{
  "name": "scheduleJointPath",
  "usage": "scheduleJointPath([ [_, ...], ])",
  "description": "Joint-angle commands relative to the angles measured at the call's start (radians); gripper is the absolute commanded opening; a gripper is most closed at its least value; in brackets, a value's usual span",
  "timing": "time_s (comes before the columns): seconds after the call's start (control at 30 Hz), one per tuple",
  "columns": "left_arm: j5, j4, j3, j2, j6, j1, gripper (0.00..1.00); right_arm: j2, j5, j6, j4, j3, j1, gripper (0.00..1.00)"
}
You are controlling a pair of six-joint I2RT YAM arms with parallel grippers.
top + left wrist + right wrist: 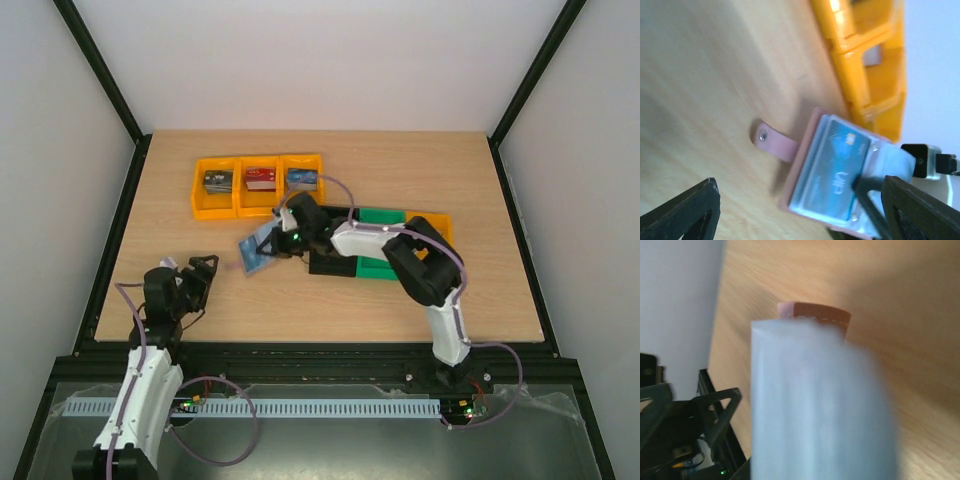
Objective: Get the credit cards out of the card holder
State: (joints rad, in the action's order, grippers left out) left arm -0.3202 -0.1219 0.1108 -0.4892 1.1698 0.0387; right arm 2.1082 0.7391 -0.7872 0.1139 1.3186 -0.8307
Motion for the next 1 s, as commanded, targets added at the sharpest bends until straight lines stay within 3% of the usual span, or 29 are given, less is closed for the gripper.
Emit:
scheduleJointPath([
  [0.0,-0.135,0.162,0.039,0.057,-0.055,0.009,0.90,-0.191,0.103,0.207,0.035,0.018,0.031,0.02],
  [0.3,-0.388,0.452,0.114,0.139,-0.199,0.000,0.96,-0.451,0.162,0.455,-0.054,0.033,0.032,0.02],
  [0.5,-0.496,0.615,0.120,0.158,-0.191,-0.002,0.85,-0.522,0.199,0.537,-0.079,0.029,0.033,0.02],
  [0.67,-0.561,0.714,0.131,0.144,-0.209,-0.033,0.82,-0.531,0.231,0.527,-0.048,0.022,0.030,0.02],
  [0.8,-0.526,0.701,0.139,0.121,-0.241,-0.055,0.59,-0.533,0.295,0.535,-0.014,0.014,0.016,0.02],
  [0.93,-0.524,0.709,0.142,0.108,-0.245,-0.080,0.49,-0.530,0.326,0.578,-0.032,0.011,-0.006,0.02],
  [0.97,-0.527,0.709,0.143,0.106,-0.251,-0.085,0.42,-0.528,0.336,0.581,-0.034,0.013,-0.008,0.02],
])
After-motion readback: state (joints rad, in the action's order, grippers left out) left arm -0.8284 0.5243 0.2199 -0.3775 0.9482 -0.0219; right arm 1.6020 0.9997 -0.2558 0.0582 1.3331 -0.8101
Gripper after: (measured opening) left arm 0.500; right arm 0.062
